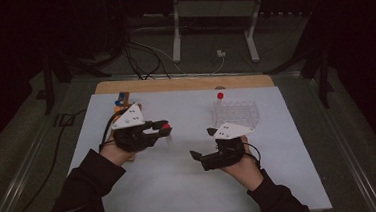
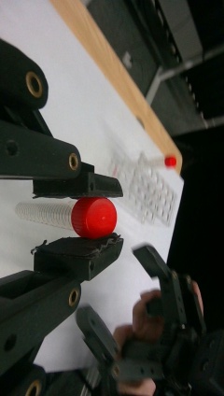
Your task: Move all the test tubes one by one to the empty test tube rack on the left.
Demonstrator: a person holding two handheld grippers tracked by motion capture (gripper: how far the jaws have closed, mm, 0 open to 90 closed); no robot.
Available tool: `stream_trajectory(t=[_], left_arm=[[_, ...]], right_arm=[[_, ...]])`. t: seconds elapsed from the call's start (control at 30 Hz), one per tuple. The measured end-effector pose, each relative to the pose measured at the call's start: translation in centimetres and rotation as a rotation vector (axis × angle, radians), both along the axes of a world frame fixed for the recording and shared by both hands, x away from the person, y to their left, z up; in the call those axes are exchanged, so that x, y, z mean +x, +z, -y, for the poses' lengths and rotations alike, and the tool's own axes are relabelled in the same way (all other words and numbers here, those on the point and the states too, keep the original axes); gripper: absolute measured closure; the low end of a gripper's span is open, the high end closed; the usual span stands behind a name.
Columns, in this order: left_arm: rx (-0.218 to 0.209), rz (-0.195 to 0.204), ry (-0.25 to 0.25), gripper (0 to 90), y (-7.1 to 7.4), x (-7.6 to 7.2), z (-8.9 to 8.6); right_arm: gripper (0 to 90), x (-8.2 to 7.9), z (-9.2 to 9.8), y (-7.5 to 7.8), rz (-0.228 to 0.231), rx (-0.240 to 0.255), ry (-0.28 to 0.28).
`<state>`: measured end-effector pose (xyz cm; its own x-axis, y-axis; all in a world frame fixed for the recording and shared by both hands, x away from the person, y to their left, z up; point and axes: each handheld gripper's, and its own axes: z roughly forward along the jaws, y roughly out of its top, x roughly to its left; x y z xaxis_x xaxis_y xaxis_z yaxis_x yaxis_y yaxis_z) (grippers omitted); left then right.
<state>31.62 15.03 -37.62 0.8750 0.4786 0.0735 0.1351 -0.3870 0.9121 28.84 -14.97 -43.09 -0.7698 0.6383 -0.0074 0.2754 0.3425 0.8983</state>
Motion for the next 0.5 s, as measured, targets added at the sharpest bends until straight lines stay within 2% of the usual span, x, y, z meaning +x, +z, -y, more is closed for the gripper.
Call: stream_trajectory(t=[0.13,0.2,0.27,0.5], left_arm=[[-0.006,0.007,0.075,71.9,0.6,0.0,-2.6],[-0.009,0.012,0.114,71.9,0.9,0.1,-3.9],[-0.009,0.014,0.145,71.9,1.1,0.2,-5.0],[0.004,0.027,0.269,71.9,1.4,0.9,-8.5]], right_arm=[[0.0,0.1,0.3,0.2,-0.006,0.025,-0.004],[0.0,0.1,0.4,0.1,0.001,0.01,-0.01],[0.0,0.1,0.5,0.1,-0.006,0.024,-0.001],[0.0,0.0,0.5,0.2,0.007,0.023,0.006]])
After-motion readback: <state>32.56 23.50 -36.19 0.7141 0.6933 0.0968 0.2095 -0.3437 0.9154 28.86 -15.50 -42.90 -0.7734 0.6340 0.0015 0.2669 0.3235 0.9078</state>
